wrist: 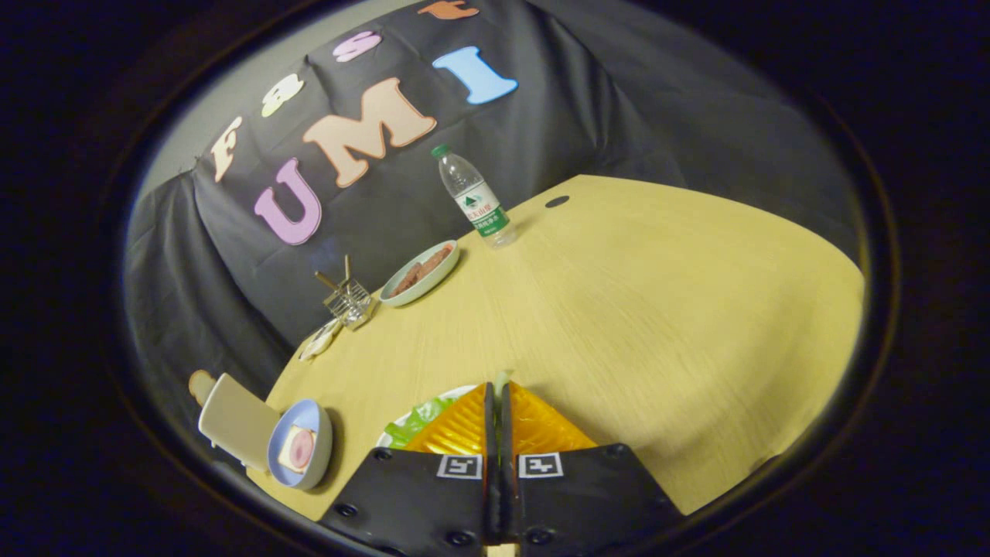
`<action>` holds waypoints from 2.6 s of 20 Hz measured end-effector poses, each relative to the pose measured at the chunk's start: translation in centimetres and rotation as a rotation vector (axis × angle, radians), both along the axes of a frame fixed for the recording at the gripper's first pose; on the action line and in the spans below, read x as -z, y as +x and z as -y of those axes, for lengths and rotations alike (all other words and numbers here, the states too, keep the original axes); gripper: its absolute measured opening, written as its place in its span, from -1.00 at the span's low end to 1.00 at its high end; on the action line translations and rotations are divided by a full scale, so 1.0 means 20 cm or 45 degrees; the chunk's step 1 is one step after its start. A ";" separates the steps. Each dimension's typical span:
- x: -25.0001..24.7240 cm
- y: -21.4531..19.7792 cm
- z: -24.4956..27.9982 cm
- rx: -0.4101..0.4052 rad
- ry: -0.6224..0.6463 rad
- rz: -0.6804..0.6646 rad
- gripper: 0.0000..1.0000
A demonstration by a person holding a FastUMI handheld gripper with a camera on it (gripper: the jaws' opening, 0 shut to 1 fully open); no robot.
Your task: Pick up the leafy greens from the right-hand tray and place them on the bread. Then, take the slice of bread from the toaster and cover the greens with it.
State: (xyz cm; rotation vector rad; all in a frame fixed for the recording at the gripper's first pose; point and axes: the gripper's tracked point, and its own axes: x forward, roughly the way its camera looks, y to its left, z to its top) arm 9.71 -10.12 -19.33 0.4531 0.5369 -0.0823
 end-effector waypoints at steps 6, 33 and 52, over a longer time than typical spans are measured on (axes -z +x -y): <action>-0.20 0.00 -0.05 0.008 0.084 0.162 -0.93; -0.80 -0.10 -1.34 -0.059 0.682 0.709 -0.94; -0.23 0.03 -1.53 0.105 0.498 0.409 -0.93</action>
